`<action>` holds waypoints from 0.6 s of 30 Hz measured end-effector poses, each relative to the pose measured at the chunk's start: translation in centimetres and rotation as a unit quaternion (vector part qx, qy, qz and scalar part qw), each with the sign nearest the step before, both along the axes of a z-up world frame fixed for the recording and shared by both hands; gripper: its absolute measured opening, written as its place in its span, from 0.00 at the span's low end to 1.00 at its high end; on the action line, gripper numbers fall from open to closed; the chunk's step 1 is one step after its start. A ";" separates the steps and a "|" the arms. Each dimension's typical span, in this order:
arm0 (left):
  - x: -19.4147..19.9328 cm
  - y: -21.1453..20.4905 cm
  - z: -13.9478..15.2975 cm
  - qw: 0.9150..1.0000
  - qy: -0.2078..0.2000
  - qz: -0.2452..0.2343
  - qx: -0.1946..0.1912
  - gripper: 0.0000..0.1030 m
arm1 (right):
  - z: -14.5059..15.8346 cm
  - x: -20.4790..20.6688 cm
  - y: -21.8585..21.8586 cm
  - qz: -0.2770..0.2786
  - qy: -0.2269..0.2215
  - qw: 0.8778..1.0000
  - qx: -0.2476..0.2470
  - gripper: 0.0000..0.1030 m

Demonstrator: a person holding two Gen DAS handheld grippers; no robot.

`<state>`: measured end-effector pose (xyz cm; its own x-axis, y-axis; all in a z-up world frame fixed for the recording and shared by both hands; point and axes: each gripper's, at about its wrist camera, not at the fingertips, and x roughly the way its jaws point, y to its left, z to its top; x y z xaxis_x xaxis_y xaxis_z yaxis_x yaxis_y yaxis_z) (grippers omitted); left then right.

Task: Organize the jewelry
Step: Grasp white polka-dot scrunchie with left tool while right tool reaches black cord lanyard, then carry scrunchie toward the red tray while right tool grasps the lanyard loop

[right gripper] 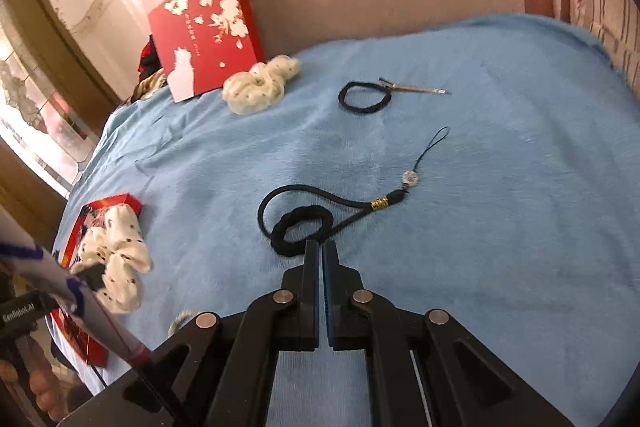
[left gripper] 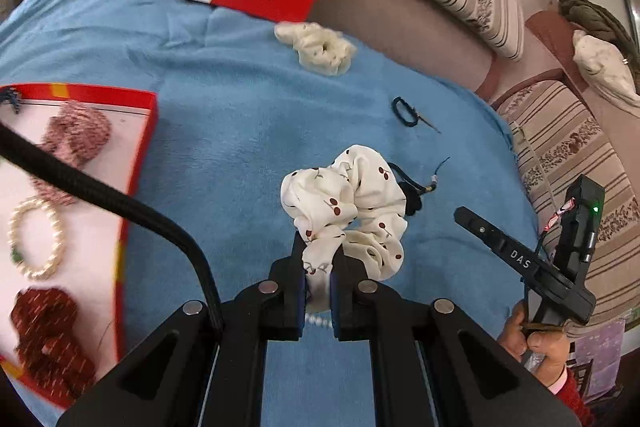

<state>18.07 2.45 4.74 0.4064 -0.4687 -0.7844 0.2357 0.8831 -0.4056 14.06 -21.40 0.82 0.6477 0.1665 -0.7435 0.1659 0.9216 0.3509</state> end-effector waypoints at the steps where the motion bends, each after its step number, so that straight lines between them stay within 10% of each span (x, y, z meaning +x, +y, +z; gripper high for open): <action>1: -0.5 0.3 0.3 1.000 -0.002 0.002 -0.001 0.08 | 0.3 -0.5 0.1 0.002 -0.001 1.000 -0.006 0.03; 4: -2.4 1.9 1.2 1.000 -0.005 0.015 -0.010 0.08 | 0.3 -0.8 0.2 0.004 0.003 1.000 -0.002 0.09; 7: -4.5 3.3 1.5 0.999 -0.001 0.032 -0.026 0.08 | -0.2 -0.4 0.9 0.007 0.003 1.000 -0.001 0.41; 17: -5.8 5.2 -2.4 0.998 0.034 0.058 -0.003 0.08 | -2.3 4.3 4.7 0.063 0.008 0.994 -0.093 0.40; 18: -5.7 5.3 -2.6 0.998 0.035 0.059 -0.003 0.08 | -2.8 4.9 4.9 0.069 0.018 0.993 -0.097 0.23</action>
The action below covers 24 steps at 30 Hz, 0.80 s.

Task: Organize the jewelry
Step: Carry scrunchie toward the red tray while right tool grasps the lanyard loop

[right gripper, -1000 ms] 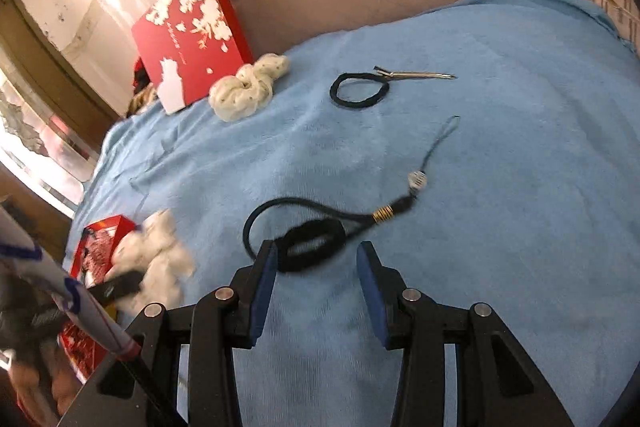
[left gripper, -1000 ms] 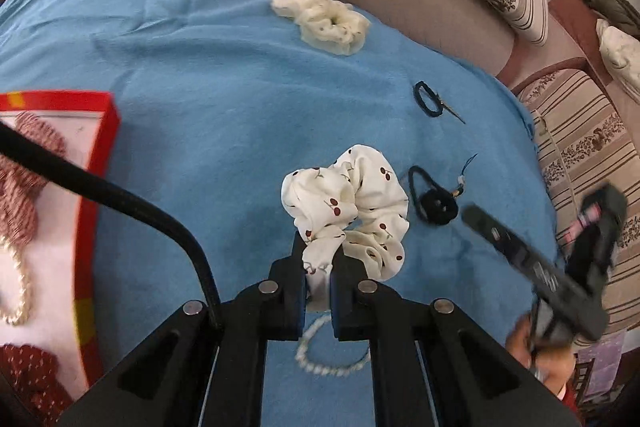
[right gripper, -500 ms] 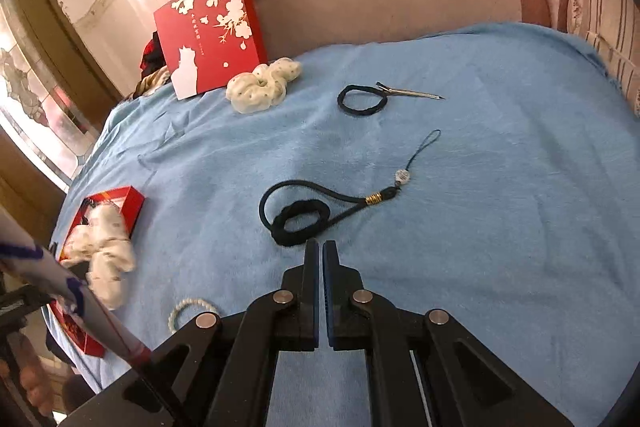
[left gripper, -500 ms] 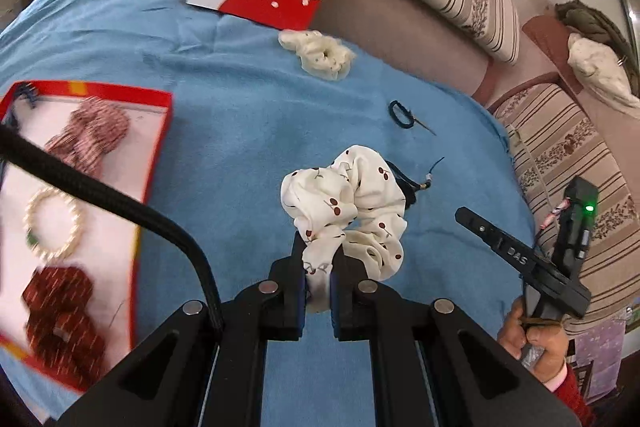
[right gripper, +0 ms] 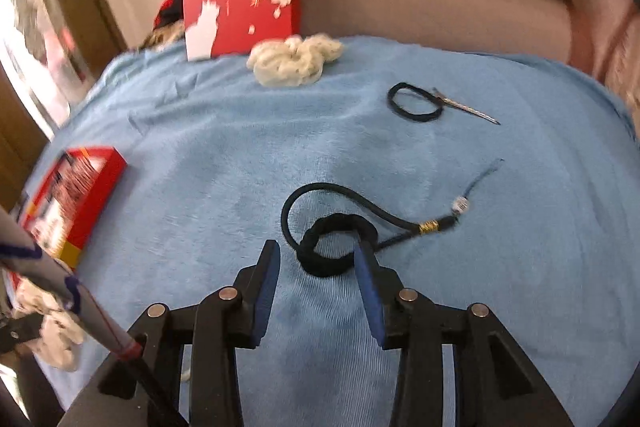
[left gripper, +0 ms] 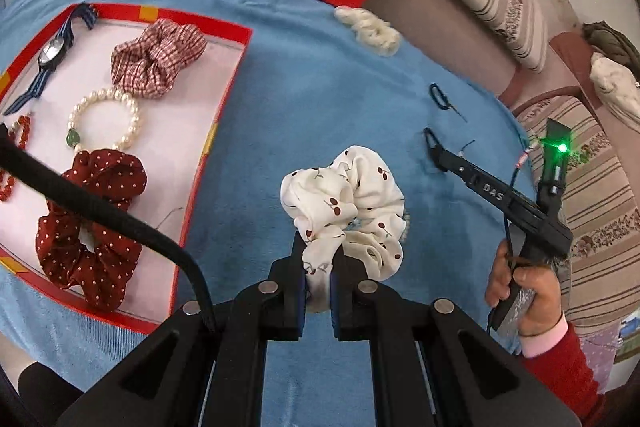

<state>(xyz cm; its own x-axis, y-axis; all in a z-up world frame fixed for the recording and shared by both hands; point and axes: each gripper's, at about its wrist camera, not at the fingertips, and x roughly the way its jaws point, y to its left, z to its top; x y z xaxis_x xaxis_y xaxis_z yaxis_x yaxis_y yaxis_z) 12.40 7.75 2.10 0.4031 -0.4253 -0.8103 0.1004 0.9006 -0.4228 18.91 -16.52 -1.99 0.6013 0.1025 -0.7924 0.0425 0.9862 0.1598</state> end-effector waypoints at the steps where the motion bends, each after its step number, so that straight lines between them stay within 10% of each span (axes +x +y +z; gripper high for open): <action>1: 0.1 0.1 -0.1 1.000 0.000 0.001 0.000 0.08 | -0.5 0.5 0.0 0.006 0.012 1.000 0.002 0.09; 14: -1.4 1.0 0.6 1.000 -0.013 0.011 -0.019 0.08 | 4.4 -5.7 -3.1 -0.022 -0.032 0.995 0.094 0.05; 24: -5.2 6.1 3.9 0.997 -0.045 0.060 -0.020 0.08 | 8.4 -8.9 3.3 0.045 -0.055 0.993 0.092 0.05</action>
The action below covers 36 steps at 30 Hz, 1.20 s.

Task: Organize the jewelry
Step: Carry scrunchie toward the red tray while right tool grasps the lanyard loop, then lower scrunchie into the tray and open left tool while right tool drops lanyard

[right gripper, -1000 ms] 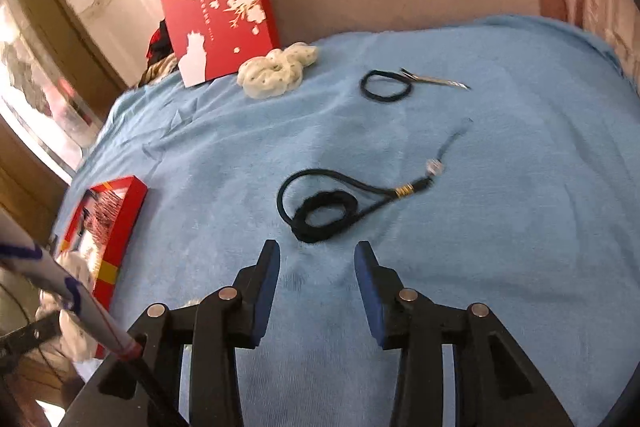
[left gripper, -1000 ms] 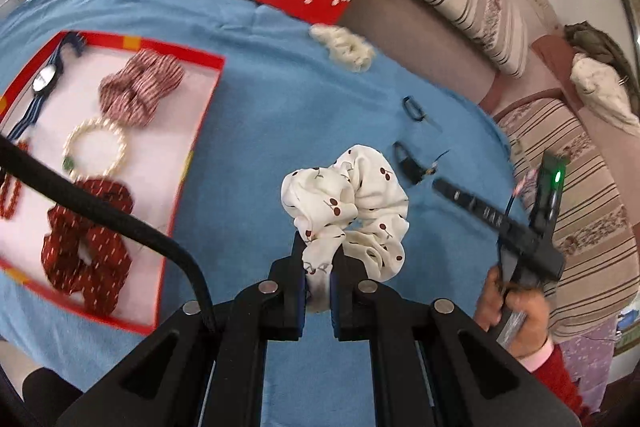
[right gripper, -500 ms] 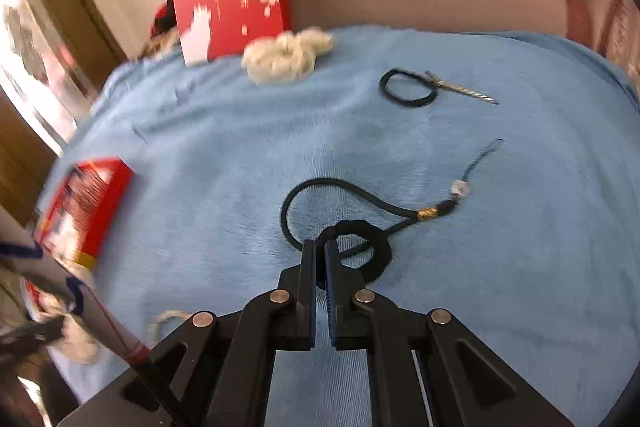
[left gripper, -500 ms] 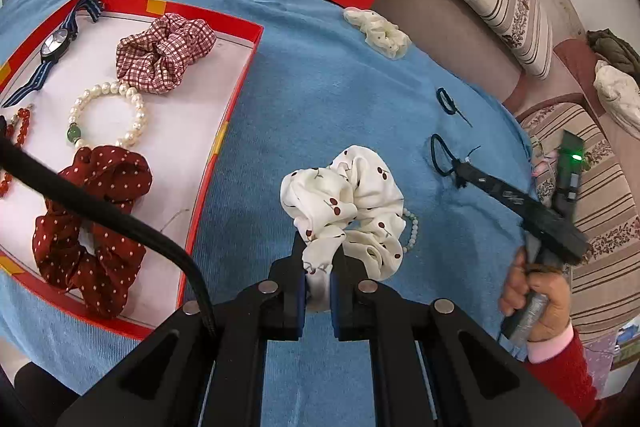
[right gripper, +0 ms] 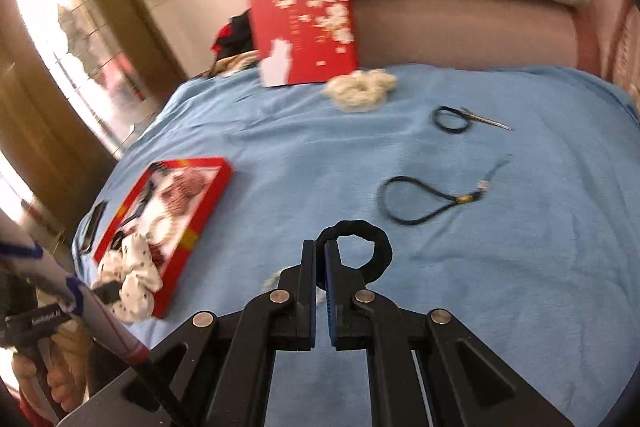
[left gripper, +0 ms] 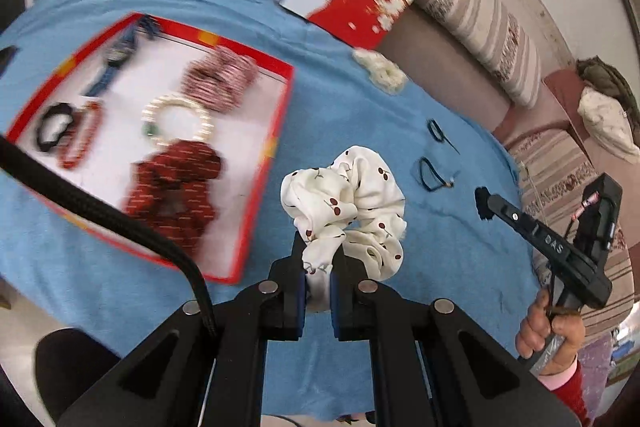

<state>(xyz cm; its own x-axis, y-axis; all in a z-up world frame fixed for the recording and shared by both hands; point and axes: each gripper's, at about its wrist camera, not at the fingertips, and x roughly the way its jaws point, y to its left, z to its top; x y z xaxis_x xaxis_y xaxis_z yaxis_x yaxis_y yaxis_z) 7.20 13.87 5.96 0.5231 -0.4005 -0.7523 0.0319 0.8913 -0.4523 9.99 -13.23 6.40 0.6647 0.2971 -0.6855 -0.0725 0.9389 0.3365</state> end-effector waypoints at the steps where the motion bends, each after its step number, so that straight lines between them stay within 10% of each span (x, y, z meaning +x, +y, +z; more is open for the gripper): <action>1: -0.4 1.0 0.4 1.000 -0.005 0.010 0.003 0.08 | 0.2 0.0 0.7 0.007 -0.001 1.000 -0.001 0.05; 13: 0.0 12.6 1.9 0.993 -0.022 0.107 0.035 0.08 | 2.8 1.1 12.7 0.116 -0.024 0.993 -0.027 0.05; 36: 18.5 15.7 -5.1 0.994 0.043 0.097 0.041 0.08 | -1.2 9.3 26.7 0.218 0.015 0.974 -0.066 0.05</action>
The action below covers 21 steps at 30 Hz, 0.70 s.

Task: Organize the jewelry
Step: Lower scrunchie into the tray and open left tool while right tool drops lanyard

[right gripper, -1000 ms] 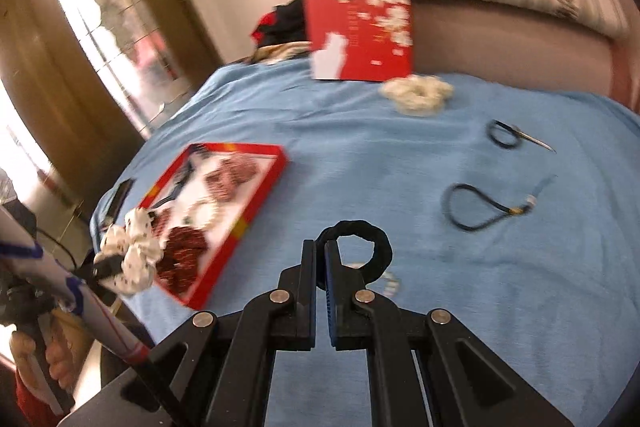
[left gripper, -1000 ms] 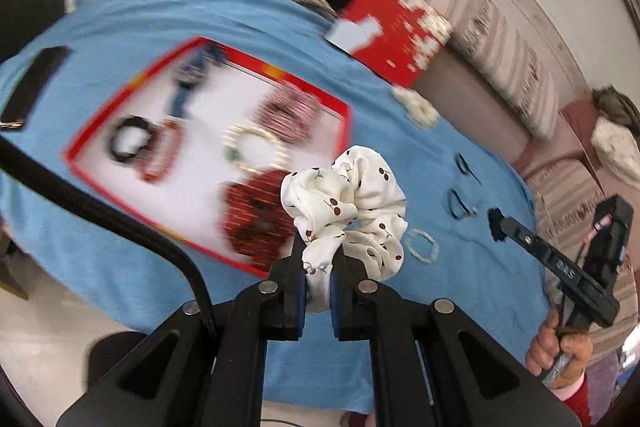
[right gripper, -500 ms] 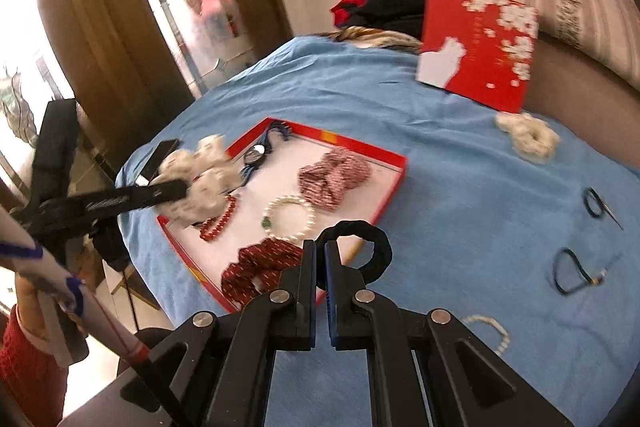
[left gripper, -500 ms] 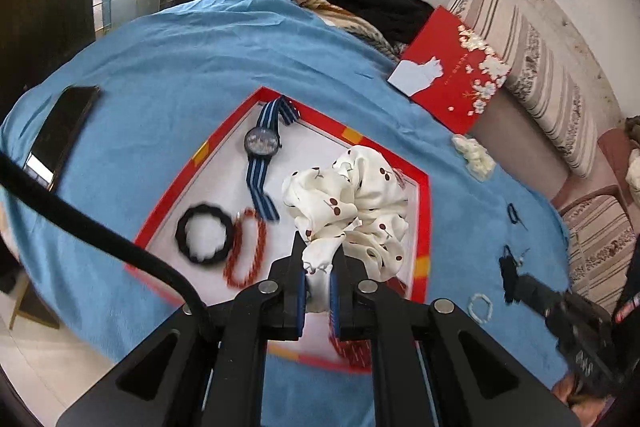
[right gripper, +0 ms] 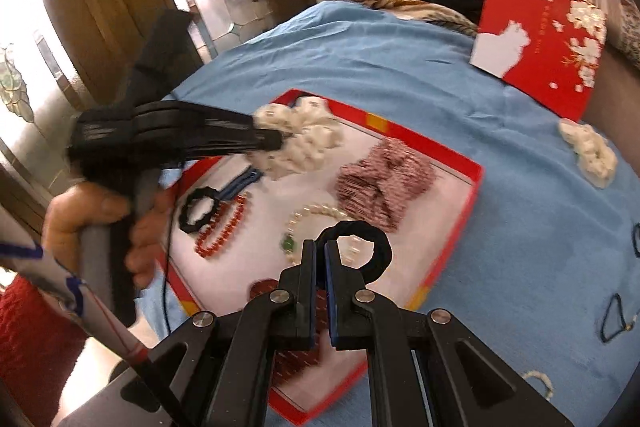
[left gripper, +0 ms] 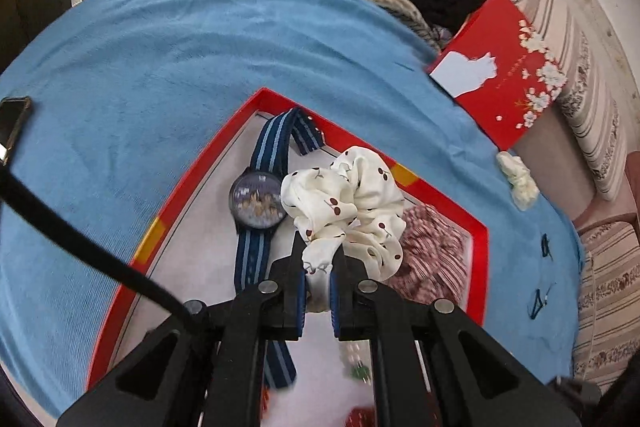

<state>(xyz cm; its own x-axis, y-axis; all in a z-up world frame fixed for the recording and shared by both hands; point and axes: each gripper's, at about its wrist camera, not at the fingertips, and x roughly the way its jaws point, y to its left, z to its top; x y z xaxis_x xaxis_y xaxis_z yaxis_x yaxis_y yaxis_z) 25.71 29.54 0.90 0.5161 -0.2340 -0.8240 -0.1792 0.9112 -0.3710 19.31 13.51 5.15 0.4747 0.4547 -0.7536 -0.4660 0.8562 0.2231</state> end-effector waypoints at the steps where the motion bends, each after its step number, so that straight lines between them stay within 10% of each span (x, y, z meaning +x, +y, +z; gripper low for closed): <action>1: 0.4 -0.1 -0.2 1.000 0.003 -0.001 0.001 0.09 | 0.0 0.0 0.5 0.007 0.002 1.000 0.006 0.05; 11: 1.8 0.0 -0.5 1.000 0.005 -0.012 0.010 0.13 | -3.1 -0.6 5.9 0.067 0.054 0.995 0.046 0.05; 21: -1.0 1.2 3.7 0.999 -0.042 -0.010 -0.006 0.39 | -4.7 -1.1 6.7 0.090 0.094 0.989 0.073 0.19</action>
